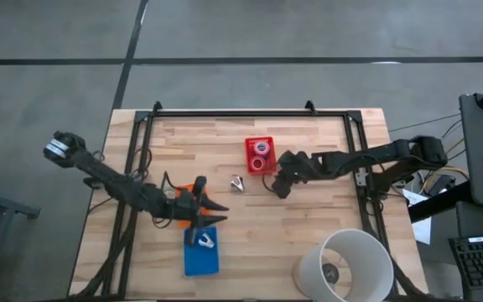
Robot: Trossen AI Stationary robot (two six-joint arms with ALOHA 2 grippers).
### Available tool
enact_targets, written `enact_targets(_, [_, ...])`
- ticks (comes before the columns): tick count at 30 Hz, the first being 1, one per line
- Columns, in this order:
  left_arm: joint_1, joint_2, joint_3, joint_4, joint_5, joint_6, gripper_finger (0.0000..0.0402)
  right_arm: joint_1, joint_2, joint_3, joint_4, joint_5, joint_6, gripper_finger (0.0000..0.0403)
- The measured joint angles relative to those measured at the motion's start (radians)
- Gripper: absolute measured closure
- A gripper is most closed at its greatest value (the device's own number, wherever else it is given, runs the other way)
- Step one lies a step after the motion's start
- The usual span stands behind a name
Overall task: Pick and place Stapler, Stapler remover, tape
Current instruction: Put the light blue staple remover into the blue bin
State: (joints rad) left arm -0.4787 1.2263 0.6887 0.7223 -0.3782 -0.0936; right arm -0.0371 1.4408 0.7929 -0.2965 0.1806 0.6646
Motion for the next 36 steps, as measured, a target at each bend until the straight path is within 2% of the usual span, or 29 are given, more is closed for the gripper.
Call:
enact_targets(9, [0.038, 0.034, 0.024, 0.002, 0.027, 0.059, 0.0303, -0.031, 0.089, 0.018, -0.115, -0.051, 0.031, 0.0321])
enact_targets(19, [0.038, 0.039, 0.024, 0.000, 0.031, 0.057, 0.0303, -0.039, 0.136, 0.019, -0.108, -0.103, 0.038, 0.0311])
enact_targets(28, [0.038, 0.039, 0.024, -0.007, 0.033, 0.051, 0.0303, -0.041, 0.143, 0.019, -0.109, -0.116, 0.036, 0.0337])
enact_targets(36, [0.038, 0.039, 0.024, -0.017, 0.033, 0.052, 0.0305, -0.063, 0.162, 0.020, -0.104, -0.148, 0.008, 0.0377])
